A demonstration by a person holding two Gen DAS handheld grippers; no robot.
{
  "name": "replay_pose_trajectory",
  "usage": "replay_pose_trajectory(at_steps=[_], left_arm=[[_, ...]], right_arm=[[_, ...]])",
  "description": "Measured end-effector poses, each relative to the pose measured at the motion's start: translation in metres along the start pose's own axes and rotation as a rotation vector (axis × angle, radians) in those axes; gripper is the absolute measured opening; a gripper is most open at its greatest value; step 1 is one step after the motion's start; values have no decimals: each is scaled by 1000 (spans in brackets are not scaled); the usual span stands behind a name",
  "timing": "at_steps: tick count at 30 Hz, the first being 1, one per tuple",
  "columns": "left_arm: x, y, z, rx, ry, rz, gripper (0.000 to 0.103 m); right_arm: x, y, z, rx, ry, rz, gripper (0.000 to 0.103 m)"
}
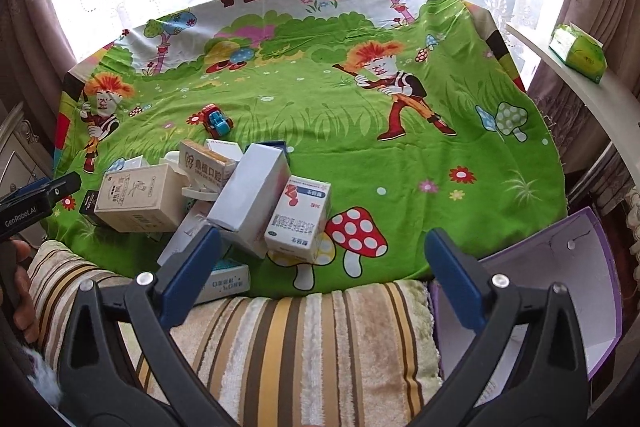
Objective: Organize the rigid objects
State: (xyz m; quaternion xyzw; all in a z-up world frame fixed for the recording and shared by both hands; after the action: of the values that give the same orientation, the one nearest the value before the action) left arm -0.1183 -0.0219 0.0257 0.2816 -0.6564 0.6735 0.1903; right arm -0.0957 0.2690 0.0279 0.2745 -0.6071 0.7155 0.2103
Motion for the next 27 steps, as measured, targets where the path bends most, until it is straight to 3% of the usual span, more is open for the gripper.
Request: replay_pose_trajectory(at_steps=[3,8,11,14,18,24,27], left_arm=[[2,12,13,-16,-52,40,85],[5,24,24,-54,-103,85,85],[8,19,9,-126,-77,77,85],[5,23,-21,-166,-27,117,85],[-2,31,-46,-127,-23,138,87],[-1,34,-71,-102,10,142,103],[3,39,-77,-75,13,152,103]], right_arm=[[-2,10,14,43,-34,29,102],[-2,24,24,16,-66,64,102],[3,30,26,-8,-75,69,102],[7,37,30,-29,-89,68,102],[10,43,36,-49,-115,72,102],[13,57,39,-72,-117,91,102],[13,62,41,-85,-127,95,102]])
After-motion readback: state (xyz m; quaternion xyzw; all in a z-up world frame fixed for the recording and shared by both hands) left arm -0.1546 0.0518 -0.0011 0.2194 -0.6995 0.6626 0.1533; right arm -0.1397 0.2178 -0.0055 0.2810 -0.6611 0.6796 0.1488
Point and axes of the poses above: each gripper's, at about its wrist camera, not at the fingertips, and y roughly the way its jaws point, z to its left, x to its top, the point moved 1 cm from there along y, roughly the way its jaws point, and after that the axes turned 3 degrees about x, right-handed, at the moved point
